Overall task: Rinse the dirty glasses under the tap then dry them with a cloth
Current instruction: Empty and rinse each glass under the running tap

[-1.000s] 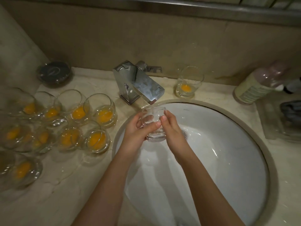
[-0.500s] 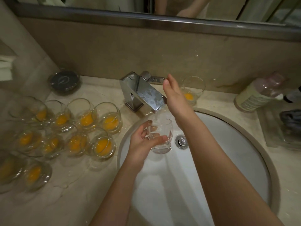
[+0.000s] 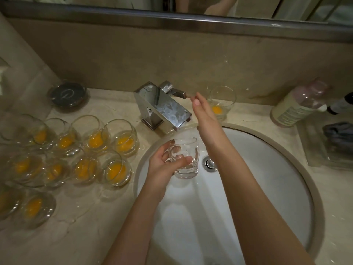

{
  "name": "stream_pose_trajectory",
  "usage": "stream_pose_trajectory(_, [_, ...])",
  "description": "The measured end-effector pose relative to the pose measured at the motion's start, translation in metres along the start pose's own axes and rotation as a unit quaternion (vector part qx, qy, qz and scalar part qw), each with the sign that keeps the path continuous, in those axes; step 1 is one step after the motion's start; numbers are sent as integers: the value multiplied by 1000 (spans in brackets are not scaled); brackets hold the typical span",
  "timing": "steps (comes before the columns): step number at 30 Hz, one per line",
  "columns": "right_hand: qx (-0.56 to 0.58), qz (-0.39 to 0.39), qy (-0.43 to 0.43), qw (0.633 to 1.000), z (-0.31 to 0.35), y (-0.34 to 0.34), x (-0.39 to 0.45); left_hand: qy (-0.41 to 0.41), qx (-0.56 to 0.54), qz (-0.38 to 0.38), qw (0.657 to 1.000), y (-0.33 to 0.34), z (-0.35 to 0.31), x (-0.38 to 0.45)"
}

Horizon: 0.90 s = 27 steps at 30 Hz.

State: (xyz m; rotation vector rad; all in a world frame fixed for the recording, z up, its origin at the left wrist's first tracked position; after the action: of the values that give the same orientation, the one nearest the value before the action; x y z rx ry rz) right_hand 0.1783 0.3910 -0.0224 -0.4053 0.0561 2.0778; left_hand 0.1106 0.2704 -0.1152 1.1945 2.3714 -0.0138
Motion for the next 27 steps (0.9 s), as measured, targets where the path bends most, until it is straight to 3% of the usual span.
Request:
stream_pose_trajectory(7, [12, 5, 76, 997, -66, -16, -50, -10, -14, 34, 999, 16, -4, -2])
stream_pose_trajectory(12, [-3, 6, 86, 996, -74, -21, -56, -48, 22, 26, 998, 19, 2, -4])
stream_pose_trajectory(15, [-39, -10, 112, 993, -82, -29, -54, -91, 50, 30, 994, 20, 10, -8])
stream_pose_trajectory(20, [-53, -18, 228, 972, -103, -35, -56, -204, 92, 68, 972, 25, 23, -17])
stream_pose_trajectory(27, [18, -10, 236, 971, -108, -47, -64, -170, 115, 82, 975, 33, 22, -13])
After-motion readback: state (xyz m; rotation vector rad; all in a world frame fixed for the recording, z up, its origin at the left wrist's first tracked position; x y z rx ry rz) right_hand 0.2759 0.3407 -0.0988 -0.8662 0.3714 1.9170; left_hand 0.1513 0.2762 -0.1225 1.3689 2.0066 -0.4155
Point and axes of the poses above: each hand's wrist, its own x-axis towards the middle knuckle, its own y-axis out of the palm, z = x × y, the point moved 9 cm from there along x, towards the middle knuckle, and after that the axes turned 4 degrees about y, right-handed, at the moved point
